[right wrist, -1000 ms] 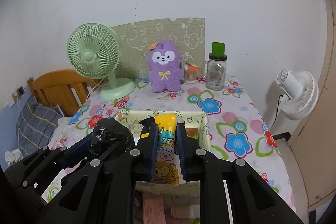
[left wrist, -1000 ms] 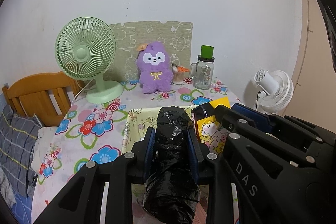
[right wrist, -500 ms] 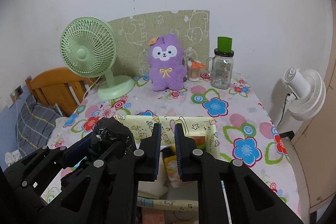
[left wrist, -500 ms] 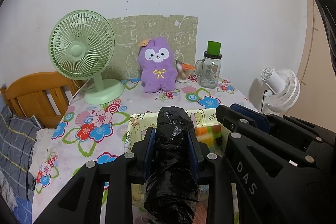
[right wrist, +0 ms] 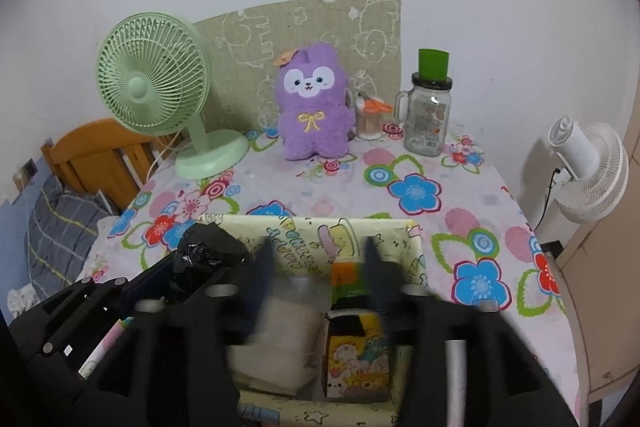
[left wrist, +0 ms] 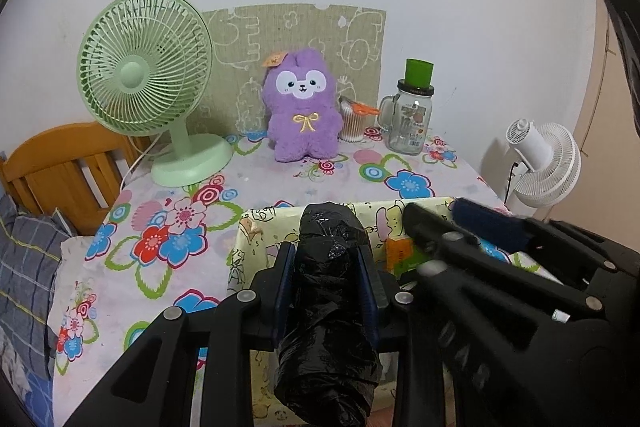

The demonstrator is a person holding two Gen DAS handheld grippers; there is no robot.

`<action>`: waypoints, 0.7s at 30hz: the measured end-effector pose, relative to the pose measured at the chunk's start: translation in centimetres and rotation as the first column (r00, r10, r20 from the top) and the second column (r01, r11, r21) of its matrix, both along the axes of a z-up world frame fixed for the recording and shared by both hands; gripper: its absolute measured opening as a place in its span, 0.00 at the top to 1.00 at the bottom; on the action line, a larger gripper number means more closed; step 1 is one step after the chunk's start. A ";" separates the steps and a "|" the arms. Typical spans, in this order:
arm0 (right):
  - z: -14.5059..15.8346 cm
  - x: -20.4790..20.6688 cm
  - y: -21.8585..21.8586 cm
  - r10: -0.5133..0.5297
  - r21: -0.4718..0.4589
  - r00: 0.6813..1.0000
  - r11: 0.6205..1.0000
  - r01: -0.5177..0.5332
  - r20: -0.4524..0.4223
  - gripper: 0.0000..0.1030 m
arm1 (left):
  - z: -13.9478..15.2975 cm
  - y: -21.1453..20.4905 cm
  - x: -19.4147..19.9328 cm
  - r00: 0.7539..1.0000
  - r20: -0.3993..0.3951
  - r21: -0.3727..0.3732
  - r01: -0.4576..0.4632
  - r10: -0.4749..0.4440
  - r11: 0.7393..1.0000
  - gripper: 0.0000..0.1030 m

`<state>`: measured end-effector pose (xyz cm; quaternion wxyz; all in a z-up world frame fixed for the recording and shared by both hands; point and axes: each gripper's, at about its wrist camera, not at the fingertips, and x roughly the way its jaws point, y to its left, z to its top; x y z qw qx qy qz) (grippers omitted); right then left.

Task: Organize soft objects
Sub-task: 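Lower the black bag into the box with the left tool while the right tool releases the tissue pack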

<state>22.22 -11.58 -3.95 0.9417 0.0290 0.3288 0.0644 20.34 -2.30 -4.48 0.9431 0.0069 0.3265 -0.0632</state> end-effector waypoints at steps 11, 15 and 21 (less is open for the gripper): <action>-0.2 1.0 -0.4 -0.022 -0.037 1.000 0.999 0.022 0.008 0.24 | -0.9 0.2 1.7 0.999 -0.036 -0.035 0.001 -0.002 0.999 0.68; -0.3 1.3 -0.8 -0.033 -0.042 0.999 0.999 0.033 0.001 0.23 | -1.3 0.0 2.2 0.999 -0.050 -0.046 0.010 -0.012 0.999 0.64; -0.9 1.8 -1.4 -0.047 -0.040 0.999 0.998 0.046 -0.019 0.22 | -1.8 -0.6 2.9 0.997 -0.072 -0.048 0.032 -0.036 0.998 0.41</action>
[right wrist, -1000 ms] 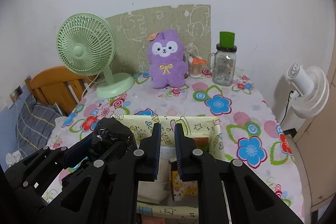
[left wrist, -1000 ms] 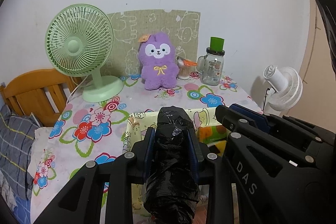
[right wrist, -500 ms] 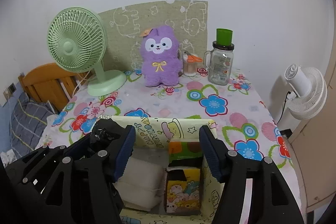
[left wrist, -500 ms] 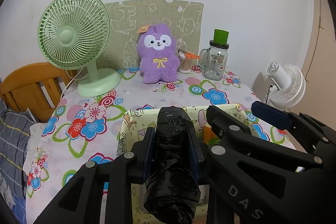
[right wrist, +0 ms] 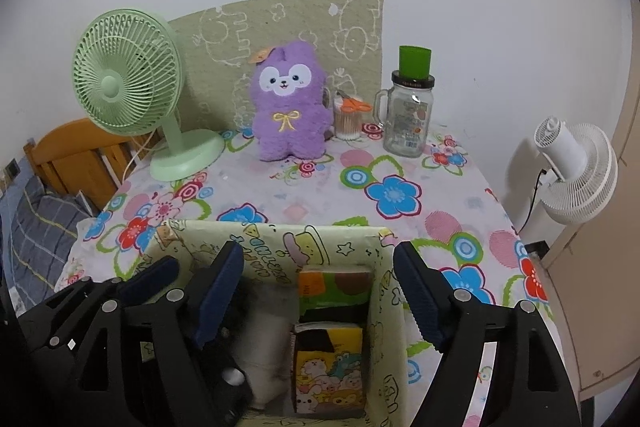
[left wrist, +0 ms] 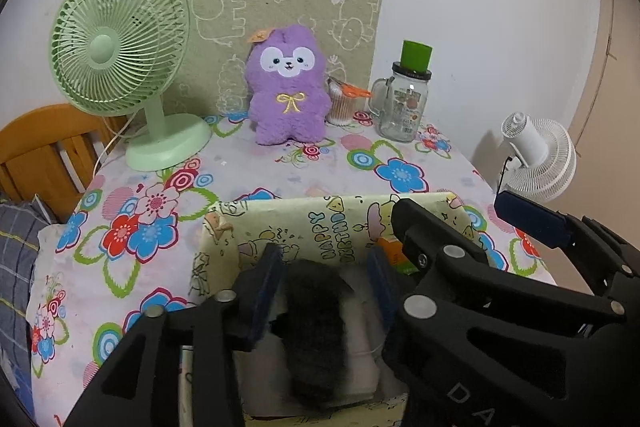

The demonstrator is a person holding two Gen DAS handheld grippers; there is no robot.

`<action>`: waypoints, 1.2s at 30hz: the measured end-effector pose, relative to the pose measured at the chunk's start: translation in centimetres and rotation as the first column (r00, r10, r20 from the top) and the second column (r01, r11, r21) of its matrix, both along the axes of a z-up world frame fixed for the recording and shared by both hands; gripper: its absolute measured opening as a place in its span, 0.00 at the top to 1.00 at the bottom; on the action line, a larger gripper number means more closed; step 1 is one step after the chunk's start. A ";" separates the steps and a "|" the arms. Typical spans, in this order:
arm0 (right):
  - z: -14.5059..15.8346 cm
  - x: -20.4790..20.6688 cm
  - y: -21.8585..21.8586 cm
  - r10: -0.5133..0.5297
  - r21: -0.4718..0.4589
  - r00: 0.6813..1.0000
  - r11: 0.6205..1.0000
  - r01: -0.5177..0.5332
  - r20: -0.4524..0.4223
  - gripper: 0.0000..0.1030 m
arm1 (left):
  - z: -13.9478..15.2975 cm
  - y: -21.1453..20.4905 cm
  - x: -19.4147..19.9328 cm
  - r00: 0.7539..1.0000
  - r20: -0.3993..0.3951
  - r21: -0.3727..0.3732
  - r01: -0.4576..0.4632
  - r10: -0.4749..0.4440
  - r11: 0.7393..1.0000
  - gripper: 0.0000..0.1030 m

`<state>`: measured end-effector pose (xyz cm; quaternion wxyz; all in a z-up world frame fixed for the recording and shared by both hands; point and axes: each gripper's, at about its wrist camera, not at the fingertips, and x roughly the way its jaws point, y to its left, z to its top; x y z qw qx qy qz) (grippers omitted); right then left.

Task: Organize soft objects
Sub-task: 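Lower the black bag into the box with the left tool while the right tool releases the tissue pack, then withdraw both open tools from the box back toward the remaining items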

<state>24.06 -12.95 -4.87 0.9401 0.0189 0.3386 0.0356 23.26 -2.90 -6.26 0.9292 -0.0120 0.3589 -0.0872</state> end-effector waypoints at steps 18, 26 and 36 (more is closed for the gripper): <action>0.7 -1.1 0.0 0.025 0.018 1.000 1.000 -0.025 0.018 0.20 | 0.9 -0.4 -1.2 0.999 0.043 0.045 -0.019 0.017 0.999 0.06; 1.9 -2.8 -0.3 0.012 0.018 0.999 1.000 -0.013 0.052 0.14 | 2.1 -0.5 -2.9 0.997 0.069 0.043 -0.031 0.028 0.999 0.03; 3.5 -5.1 -0.3 0.023 0.016 0.996 1.000 -0.024 0.090 0.10 | 3.6 -0.6 -5.2 0.992 0.118 0.049 -0.046 0.040 0.998 0.02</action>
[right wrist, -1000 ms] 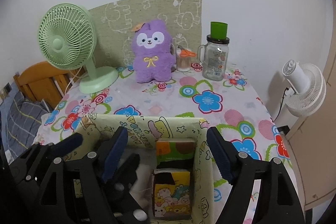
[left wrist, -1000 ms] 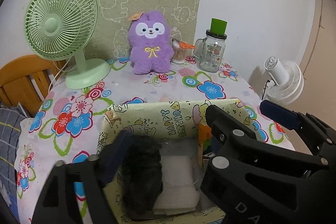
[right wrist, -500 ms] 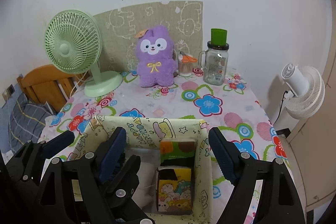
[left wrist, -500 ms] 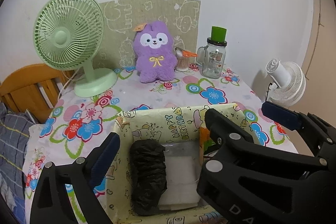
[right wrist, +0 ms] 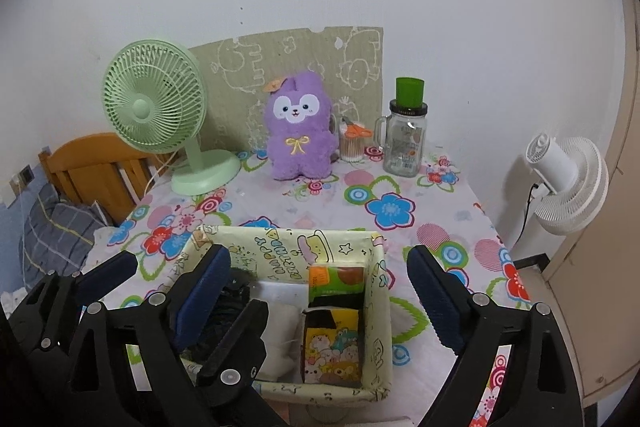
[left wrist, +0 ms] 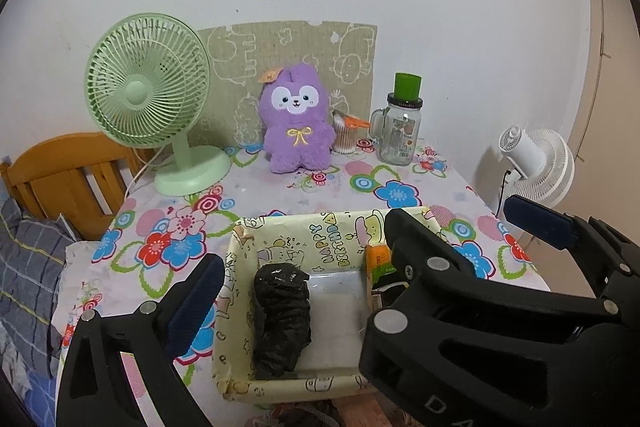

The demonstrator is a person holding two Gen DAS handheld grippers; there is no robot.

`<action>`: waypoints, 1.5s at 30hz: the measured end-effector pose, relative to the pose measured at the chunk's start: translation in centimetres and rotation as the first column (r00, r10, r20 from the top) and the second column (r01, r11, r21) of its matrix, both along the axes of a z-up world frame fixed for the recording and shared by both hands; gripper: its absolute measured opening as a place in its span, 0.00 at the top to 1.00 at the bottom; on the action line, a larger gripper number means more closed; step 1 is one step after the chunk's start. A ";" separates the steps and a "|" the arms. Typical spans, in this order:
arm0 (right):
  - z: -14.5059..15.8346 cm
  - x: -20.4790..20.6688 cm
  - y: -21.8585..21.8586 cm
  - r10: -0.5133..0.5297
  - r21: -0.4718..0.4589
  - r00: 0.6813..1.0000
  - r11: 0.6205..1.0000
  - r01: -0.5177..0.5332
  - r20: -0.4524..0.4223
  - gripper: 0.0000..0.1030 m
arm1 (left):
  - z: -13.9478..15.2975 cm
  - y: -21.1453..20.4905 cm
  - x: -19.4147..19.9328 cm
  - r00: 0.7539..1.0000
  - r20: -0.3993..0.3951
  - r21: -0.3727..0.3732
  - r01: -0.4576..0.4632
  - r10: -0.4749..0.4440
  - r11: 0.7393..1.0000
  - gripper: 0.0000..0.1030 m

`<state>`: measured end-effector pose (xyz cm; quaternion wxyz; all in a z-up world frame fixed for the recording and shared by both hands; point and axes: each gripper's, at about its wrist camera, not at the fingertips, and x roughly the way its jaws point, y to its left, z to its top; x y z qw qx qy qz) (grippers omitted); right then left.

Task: Organize soft objects
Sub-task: 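Withdraw both open tools from the box back toward the remaining items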

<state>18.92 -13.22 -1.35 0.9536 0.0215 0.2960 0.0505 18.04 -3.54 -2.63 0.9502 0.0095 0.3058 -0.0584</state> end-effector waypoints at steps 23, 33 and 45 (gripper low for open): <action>1.9 -5.6 0.2 0.008 -0.013 0.999 1.000 -0.007 0.051 0.05 | 1.7 0.1 -5.6 0.998 0.062 -0.003 -0.011 0.012 1.000 0.02; 1.7 -7.8 0.1 0.006 -0.011 0.998 1.000 -0.005 0.063 0.05 | 1.6 0.0 -7.6 0.997 0.073 0.003 -0.011 0.010 1.000 0.02; 1.0 -10.6 -0.4 -0.003 -0.012 0.998 1.000 0.004 0.067 0.05 | 1.1 -0.6 -10.3 0.997 0.081 0.002 -0.001 0.001 1.000 0.02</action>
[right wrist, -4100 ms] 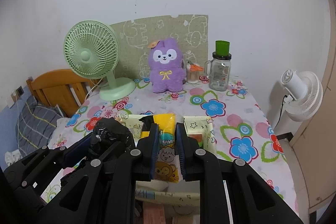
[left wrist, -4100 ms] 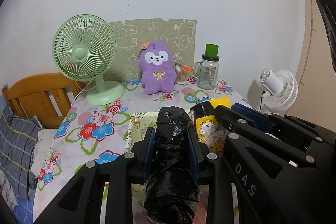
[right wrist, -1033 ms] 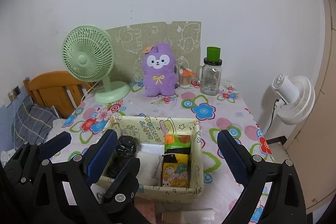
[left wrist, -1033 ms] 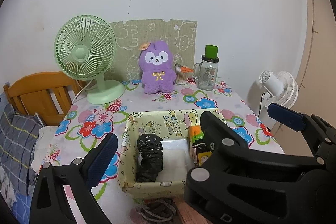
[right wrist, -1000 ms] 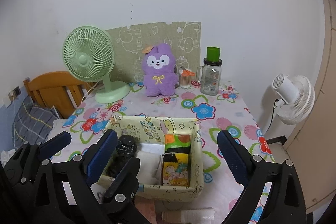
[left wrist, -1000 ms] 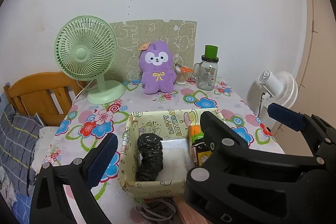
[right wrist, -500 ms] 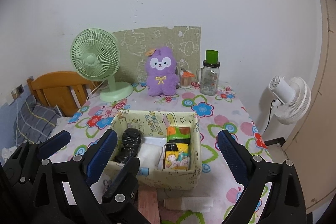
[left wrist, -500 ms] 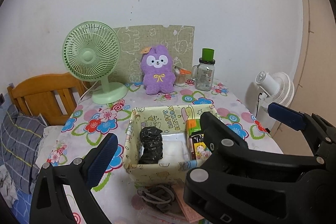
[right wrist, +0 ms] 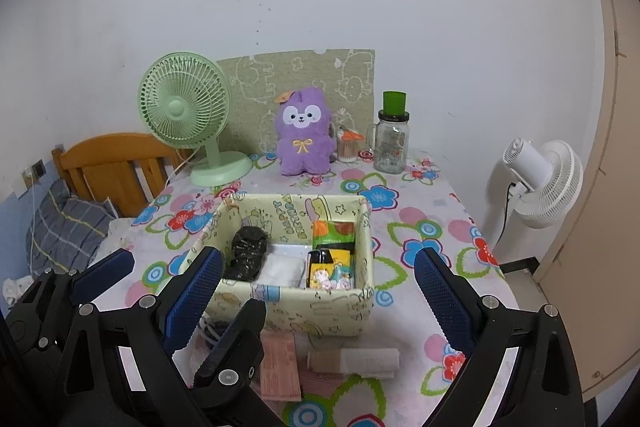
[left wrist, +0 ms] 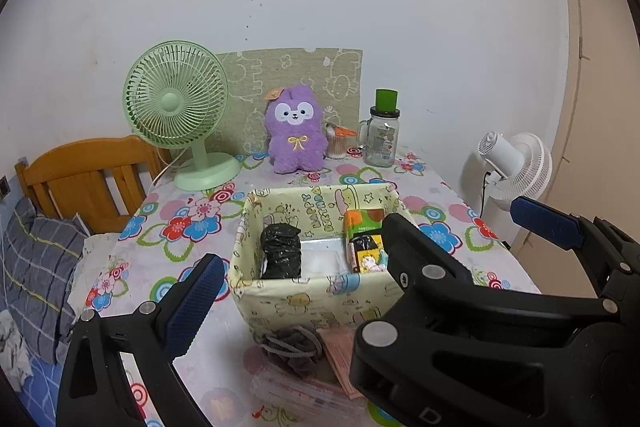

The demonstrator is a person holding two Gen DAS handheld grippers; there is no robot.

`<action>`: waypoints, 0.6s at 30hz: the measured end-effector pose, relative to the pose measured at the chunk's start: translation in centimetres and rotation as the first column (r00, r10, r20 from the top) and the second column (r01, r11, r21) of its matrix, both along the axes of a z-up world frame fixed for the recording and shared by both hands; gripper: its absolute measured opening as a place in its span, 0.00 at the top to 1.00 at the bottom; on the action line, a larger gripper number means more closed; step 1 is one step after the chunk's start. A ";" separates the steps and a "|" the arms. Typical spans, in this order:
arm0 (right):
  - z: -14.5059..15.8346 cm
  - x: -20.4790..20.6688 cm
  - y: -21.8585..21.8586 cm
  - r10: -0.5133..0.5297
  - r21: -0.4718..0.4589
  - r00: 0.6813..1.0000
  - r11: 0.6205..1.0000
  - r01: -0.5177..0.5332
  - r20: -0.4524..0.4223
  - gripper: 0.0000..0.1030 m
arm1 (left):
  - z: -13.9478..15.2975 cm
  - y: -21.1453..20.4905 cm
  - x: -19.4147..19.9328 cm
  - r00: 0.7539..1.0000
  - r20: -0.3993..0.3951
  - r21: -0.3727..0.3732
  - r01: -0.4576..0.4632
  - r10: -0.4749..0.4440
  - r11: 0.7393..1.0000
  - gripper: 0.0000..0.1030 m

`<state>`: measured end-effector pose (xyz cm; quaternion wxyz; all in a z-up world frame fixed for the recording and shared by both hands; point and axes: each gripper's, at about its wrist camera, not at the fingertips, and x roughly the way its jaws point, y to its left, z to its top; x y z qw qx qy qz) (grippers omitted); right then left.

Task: Organize soft objects
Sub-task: 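Withdraw both open tools from the box back toward the remaining items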

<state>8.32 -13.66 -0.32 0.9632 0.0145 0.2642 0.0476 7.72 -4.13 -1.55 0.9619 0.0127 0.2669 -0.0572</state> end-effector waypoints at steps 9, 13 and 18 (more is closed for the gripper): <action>-1.3 -1.8 -0.3 -0.014 -0.008 1.000 1.000 0.014 -0.005 0.05 | -1.0 -0.4 -1.3 1.000 -0.006 -0.012 0.011 -0.011 1.000 0.02; -2.0 -2.1 -0.4 -0.018 -0.012 1.000 1.000 0.018 -0.015 0.05 | -1.7 -0.5 -1.7 1.000 -0.016 -0.016 0.016 -0.016 1.000 0.02; -2.5 -2.6 -0.6 -0.019 -0.012 1.000 1.000 0.019 -0.022 0.05 | -2.3 -0.7 -2.1 0.999 -0.025 -0.021 0.022 -0.023 1.000 0.02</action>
